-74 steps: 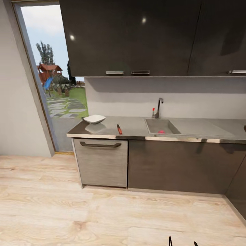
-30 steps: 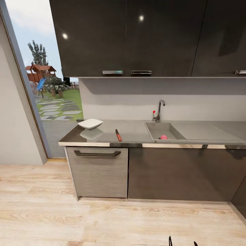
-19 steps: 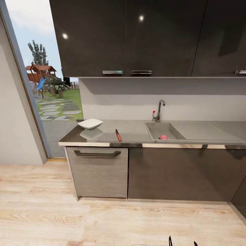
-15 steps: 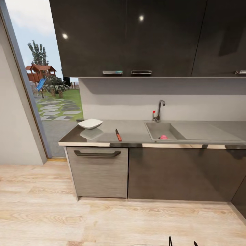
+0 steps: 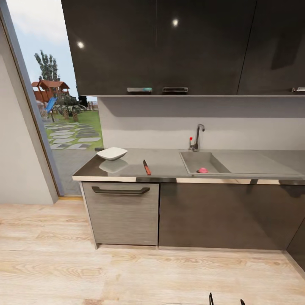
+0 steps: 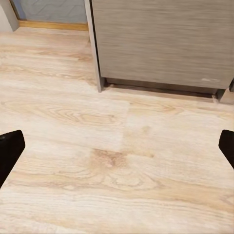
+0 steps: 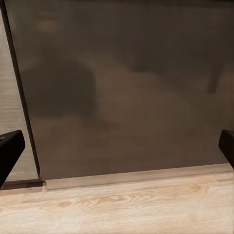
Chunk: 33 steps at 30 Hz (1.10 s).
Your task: In the kitchen, take the Vidalia onion out of the sink, dice it on the chopping board with the paring knife, put the diced onion into the bowl on the countertop, then place both the paring knife and the chopping board into the sink.
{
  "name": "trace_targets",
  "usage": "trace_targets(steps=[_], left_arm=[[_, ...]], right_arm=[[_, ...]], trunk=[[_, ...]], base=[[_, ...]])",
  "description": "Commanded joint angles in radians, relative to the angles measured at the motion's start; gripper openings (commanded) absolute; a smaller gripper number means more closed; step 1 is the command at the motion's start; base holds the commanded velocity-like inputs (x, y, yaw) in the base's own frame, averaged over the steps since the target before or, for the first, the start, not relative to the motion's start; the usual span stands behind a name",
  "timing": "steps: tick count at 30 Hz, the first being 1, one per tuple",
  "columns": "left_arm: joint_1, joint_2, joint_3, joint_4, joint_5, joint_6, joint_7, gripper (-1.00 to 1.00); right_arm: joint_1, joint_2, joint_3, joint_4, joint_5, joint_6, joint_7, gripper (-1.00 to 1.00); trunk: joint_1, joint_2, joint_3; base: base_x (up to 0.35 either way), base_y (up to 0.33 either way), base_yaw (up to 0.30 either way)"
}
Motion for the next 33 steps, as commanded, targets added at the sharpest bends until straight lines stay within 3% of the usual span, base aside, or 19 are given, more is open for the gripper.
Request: trace_targets(steps=[1,33], left_arm=[[0.0,0.0,-0.001,0.0,0.006,-0.002,0.0,1.0],[0.0,0.001,-0.001,-0.005,0.006,-0.002,0.0,1.0]], right_arm=[[0.0,0.0,0.001,-0.001,0.008,0.001,-0.009,1.0],[0.0,0.0,0.001,-0.001,0.007,0.001,-0.009,1.0]], trunk=[[0.0,0.0,-0.001],[0.0,0.0,-0.001]], base=[[0.0,0.0,0.0],[0.0,0.0,0.0]])
